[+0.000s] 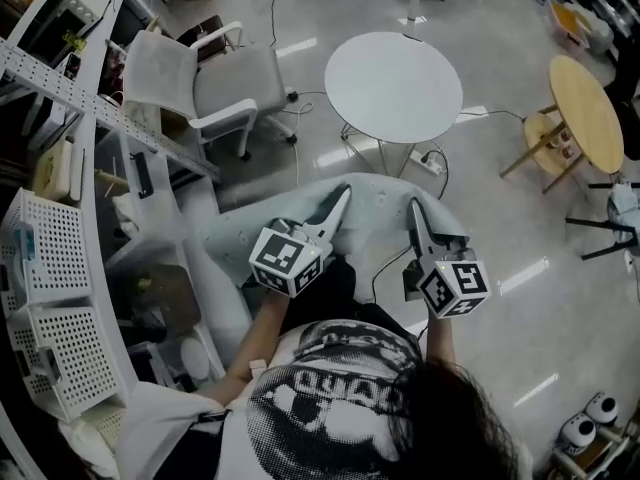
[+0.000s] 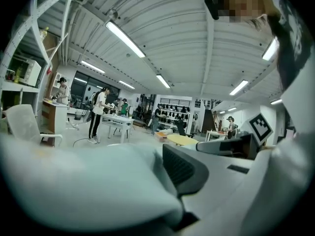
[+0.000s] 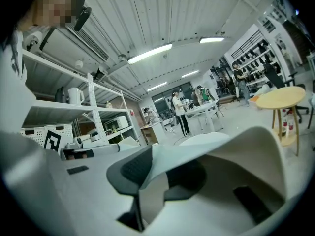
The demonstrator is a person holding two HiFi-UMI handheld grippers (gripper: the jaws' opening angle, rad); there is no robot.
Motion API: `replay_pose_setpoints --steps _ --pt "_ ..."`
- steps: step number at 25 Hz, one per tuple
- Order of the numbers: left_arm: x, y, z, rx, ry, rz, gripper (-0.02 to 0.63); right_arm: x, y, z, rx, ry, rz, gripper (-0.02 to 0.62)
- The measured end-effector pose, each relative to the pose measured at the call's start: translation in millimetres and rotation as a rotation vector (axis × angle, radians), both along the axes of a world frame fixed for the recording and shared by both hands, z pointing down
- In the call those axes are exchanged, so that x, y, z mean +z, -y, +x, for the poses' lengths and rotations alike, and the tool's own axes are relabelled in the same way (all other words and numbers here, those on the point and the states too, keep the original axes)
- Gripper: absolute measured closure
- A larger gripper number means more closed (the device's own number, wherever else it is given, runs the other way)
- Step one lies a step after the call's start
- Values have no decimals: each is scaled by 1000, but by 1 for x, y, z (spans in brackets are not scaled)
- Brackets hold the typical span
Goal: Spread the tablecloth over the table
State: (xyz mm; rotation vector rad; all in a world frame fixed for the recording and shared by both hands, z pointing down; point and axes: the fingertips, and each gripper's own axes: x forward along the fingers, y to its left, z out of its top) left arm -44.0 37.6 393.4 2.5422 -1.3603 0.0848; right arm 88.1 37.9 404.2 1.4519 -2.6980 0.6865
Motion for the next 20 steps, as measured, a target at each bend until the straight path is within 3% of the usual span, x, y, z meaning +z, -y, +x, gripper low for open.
replay_pose_setpoints --steps 9,20 --pt "-1 82 -27 49 -15 4 548 -3 77 -27 33 5 -20 526" --pt "-3 146 -66 88 -21 37 546 -7 137 -67 47 -37 -19 523"
